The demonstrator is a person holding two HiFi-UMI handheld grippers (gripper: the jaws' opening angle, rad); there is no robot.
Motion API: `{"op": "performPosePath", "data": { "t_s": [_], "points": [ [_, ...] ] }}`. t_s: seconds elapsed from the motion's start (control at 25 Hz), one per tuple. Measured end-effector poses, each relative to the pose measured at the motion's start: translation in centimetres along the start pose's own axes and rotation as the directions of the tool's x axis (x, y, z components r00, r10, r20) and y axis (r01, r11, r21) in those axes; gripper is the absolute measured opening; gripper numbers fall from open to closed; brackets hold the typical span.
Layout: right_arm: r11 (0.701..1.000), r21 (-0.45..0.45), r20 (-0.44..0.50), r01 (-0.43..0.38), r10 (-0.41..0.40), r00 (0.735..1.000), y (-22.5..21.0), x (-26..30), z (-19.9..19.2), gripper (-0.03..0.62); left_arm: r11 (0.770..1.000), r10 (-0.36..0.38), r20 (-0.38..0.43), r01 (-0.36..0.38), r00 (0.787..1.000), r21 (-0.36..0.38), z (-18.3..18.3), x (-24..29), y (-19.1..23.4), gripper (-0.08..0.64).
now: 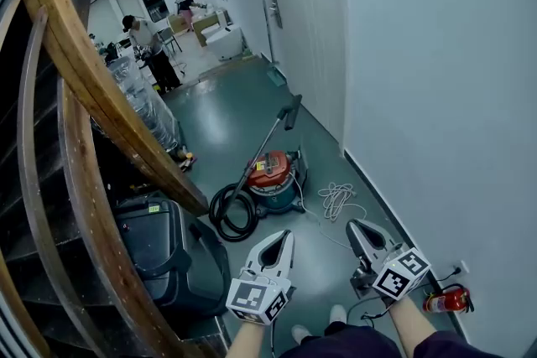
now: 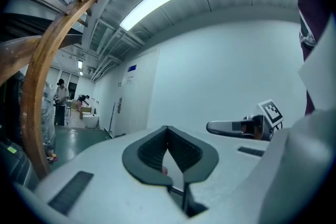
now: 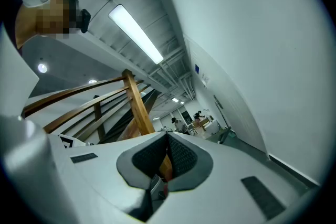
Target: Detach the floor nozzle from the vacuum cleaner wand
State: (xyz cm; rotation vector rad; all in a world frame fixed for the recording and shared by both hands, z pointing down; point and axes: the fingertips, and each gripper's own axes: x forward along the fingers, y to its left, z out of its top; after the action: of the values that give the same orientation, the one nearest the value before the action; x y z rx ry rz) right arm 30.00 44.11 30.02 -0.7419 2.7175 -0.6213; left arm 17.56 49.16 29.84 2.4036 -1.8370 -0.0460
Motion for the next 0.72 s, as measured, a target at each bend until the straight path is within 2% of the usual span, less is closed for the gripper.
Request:
{"op": "performPosePath", "data": {
  "t_s": [0.36, 0.72],
  "points": [
    [0.999, 0.036, -0.026, 0.019, -0.018, 1.000, -2.8, -1.3, 0.1, 0.018, 1.000, 0.011, -0.027, -0.012, 1.000, -0.012, -1.2, 1.6, -0.9, 0.005],
    [0.996, 0.085, -0.049, 0.003, 0.002, 0.999, -6.8, -1.8, 0.8, 0.018, 0.997, 0.077, -0.028, -0.077, 0.997, 0.013, -0.7, 3.9, -0.7, 0.005]
  ]
}}
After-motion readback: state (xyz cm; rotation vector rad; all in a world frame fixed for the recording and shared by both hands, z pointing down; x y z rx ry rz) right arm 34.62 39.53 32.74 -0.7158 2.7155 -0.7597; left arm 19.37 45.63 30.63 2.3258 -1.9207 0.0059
